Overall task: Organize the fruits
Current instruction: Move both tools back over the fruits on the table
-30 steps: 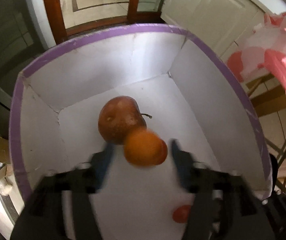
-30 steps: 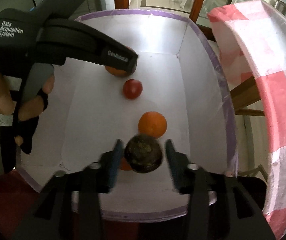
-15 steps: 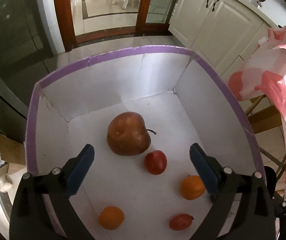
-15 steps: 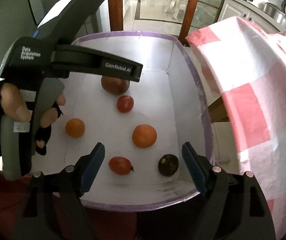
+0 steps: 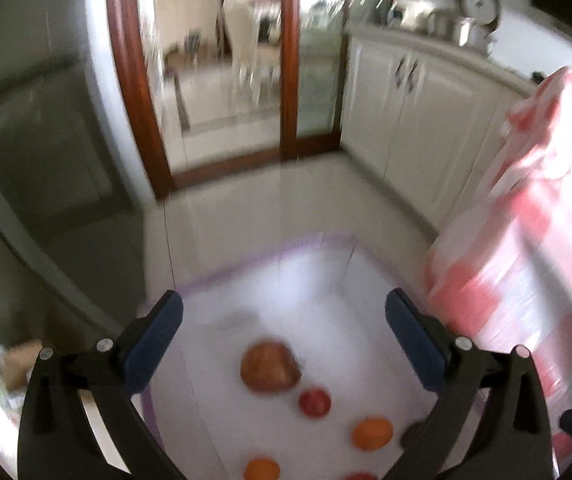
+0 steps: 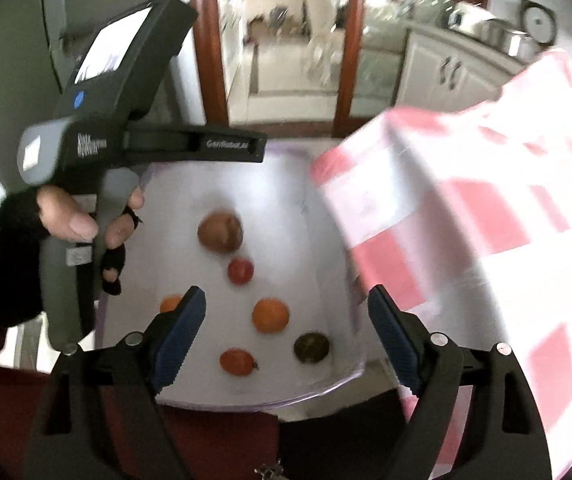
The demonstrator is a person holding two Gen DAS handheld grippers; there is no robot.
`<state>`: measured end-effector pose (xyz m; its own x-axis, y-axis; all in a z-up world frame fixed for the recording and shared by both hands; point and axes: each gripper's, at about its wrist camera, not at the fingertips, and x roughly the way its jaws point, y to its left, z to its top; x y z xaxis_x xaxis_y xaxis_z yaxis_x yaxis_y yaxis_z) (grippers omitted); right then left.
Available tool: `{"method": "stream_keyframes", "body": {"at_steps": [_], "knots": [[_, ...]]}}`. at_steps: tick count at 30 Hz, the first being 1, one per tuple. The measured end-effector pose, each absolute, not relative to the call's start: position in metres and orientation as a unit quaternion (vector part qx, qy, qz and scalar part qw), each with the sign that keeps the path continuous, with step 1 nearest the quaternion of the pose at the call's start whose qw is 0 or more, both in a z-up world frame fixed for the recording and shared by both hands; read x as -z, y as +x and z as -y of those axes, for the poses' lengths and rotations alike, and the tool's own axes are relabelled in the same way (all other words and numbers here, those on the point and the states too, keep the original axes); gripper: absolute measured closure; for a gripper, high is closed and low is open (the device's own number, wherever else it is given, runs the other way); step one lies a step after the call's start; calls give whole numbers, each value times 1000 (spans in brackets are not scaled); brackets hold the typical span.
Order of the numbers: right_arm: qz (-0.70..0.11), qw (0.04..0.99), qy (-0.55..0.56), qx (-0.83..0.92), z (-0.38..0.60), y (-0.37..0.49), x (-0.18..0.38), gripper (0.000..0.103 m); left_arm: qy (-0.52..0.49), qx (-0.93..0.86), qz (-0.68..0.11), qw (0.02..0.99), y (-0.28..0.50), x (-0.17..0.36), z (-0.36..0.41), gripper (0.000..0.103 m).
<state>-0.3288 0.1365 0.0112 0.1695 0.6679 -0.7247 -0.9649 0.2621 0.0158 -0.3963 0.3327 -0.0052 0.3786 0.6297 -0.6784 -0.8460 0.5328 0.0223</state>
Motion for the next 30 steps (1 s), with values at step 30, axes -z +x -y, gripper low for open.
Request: {"method": "stream_keyframes", "body": {"at_steps": [30], "knots": [[-354,925,107,-86,180,-3,-40,16,-108,-17,-350,930,-4,-41,-72,2]]}}
